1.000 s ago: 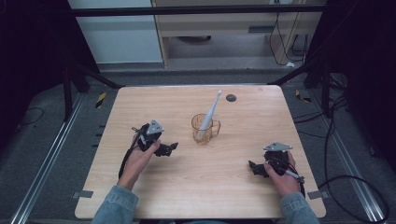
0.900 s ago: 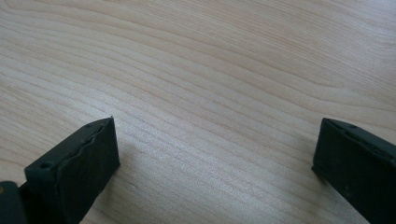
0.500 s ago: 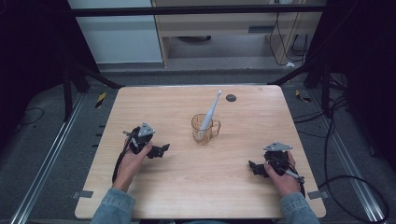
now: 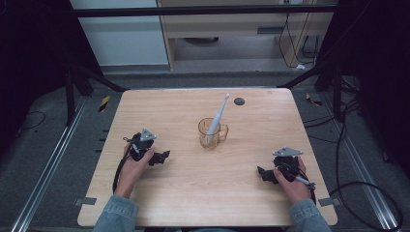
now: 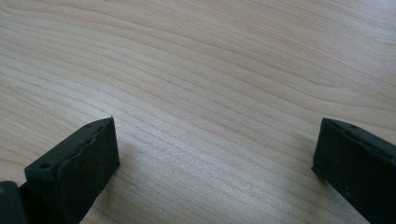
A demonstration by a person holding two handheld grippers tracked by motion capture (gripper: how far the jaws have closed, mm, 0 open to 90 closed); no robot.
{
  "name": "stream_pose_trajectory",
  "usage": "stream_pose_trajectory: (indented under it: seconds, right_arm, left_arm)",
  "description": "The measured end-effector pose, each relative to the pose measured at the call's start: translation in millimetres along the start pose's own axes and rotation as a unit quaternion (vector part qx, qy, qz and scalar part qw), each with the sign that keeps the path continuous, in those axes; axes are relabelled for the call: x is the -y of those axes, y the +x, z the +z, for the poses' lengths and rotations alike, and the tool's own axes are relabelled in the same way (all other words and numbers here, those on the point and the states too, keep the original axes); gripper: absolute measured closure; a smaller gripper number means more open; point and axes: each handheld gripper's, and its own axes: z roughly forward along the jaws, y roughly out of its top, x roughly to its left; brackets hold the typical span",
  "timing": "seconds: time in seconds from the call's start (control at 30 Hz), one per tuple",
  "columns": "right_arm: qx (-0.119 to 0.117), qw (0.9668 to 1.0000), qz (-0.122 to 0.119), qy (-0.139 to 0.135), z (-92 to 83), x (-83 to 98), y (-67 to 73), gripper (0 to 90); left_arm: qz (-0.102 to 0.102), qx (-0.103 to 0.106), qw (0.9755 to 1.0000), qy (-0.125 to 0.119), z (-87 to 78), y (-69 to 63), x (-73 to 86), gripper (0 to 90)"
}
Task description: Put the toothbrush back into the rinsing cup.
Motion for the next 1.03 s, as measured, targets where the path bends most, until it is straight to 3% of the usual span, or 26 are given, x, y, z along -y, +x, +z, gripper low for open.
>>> stream_pose_trajectory:
  seconds: [0.53,0.7,1.03]
  right_arm:
    - [0.0,1.0,0.0,0.0,0.0,0.0,0.0,0.3]
    - [0.0,1.0,0.0,0.0,0.0,0.0,0.0,0.3]
    - [0.0,1.0,0.0,0.0,0.0,0.0,0.0,0.4]
  left_arm:
    - [-0.021,-0.031,0.9986,0.037,10.1,14.6,15.8,7.7]
    - [-0.039,-0.023,0.9984,0.032,12.1,18.9,18.3,4.6]
    - [-0.038,-0.024,0.999,0.01,15.1,20.9,22.7,0.0]
